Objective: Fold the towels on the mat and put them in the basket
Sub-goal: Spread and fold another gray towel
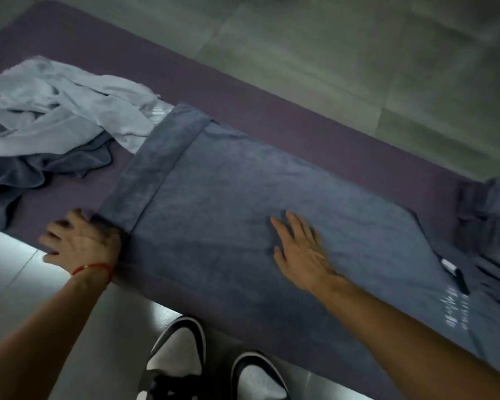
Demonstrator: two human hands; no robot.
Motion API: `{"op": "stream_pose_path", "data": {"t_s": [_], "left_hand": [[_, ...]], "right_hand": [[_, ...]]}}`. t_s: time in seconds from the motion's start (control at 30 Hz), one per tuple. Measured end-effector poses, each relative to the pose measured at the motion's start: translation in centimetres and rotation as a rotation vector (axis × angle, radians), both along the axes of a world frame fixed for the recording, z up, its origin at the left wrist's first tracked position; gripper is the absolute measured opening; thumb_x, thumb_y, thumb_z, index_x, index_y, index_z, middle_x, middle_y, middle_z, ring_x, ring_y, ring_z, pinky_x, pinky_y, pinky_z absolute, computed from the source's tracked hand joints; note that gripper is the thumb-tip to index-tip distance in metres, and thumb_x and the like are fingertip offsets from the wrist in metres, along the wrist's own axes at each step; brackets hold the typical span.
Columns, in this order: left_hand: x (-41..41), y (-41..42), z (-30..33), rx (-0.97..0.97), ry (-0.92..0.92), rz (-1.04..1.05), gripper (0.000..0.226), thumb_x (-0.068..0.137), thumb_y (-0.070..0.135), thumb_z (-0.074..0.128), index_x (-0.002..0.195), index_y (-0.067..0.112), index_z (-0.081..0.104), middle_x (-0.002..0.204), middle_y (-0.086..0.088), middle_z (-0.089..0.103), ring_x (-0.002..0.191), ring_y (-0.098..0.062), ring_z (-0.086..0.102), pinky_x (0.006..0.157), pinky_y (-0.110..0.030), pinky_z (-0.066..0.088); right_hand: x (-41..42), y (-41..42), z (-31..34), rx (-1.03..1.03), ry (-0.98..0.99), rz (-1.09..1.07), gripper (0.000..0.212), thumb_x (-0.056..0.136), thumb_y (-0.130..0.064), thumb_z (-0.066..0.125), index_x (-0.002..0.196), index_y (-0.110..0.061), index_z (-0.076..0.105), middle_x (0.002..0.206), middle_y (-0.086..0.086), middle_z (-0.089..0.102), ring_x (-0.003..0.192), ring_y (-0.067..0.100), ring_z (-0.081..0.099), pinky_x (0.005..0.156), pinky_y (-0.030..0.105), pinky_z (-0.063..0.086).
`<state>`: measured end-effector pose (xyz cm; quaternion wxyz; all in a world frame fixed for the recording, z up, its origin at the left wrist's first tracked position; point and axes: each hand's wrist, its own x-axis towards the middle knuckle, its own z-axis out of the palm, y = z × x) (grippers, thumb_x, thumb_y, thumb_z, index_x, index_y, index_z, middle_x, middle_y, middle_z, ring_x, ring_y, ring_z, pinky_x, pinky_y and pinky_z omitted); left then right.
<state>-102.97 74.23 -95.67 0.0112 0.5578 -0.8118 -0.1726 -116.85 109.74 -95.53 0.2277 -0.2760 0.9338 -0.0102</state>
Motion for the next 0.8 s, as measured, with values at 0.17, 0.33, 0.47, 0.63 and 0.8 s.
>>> {"op": "stream_pose_path", "data": {"t_s": [0.17, 0.33, 0.47, 0.63, 0.8], "left_hand": [[-2.2, 11.6, 2.8, -0.05, -0.03, -0.762, 0.065, 0.07, 0.036, 0.062, 0.132, 0.017, 0.054, 0.139, -0.023, 0.043, 0.122, -0.045, 0.039, 0.089, -0.062, 0.038], [-6.3, 23.1, 8.8, 0.116, -0.108, -1.408, 0.07, 0.078, 0.04, 0.048, 0.147, 0.033, 0.04, 0.16, -0.005, 0.025, 0.145, -0.031, 0.022, 0.109, -0.049, 0.033], [-9.1, 28.8, 13.6, 0.157, -0.16, -1.771, 0.073, 0.087, 0.041, 0.053, 0.152, 0.041, 0.021, 0.165, 0.006, 0.003, 0.151, -0.021, 0.001, 0.119, -0.045, 0.02], [-11.1, 33.9, 16.5, 0.315, -0.33, -1.967, 0.081, 0.074, 0.056, 0.039, 0.151, 0.049, 0.014, 0.162, 0.016, 0.0, 0.149, -0.011, -0.004, 0.123, -0.034, 0.008], [-14.6, 42.2, 11.6, 0.327, -0.533, -2.033, 0.089, 0.068, 0.053, 0.04, 0.153, 0.035, 0.023, 0.16, 0.003, 0.022, 0.146, -0.017, 0.018, 0.115, -0.018, 0.009]], "right_hand": [[2.8, 8.5, 3.4, 0.098, -0.081, -0.164, 0.067, 0.096, -0.035, 0.048, 0.157, -0.025, 0.022, 0.165, 0.008, 0.012, 0.151, 0.03, 0.016, 0.119, 0.051, 0.024], [3.6, 18.4, 7.2, 0.125, -0.111, -0.518, 0.053, 0.094, -0.027, 0.053, 0.146, -0.016, 0.042, 0.15, 0.014, 0.039, 0.138, 0.035, 0.039, 0.111, 0.046, 0.037], [2.8, 26.6, 7.4, 0.106, -0.123, -0.756, 0.044, 0.089, -0.028, 0.054, 0.13, -0.01, 0.054, 0.131, 0.021, 0.054, 0.124, 0.039, 0.053, 0.104, 0.044, 0.045], [2.7, 33.8, 3.8, 0.007, -0.086, -1.015, 0.055, 0.086, -0.039, 0.051, 0.141, -0.032, 0.048, 0.137, 0.013, 0.056, 0.126, 0.037, 0.054, 0.106, 0.048, 0.045], [3.1, 37.1, 0.6, -0.053, 0.003, -1.005, 0.056, 0.082, -0.054, 0.048, 0.137, -0.042, 0.052, 0.153, 0.004, 0.042, 0.139, 0.034, 0.041, 0.111, 0.055, 0.037]]}}
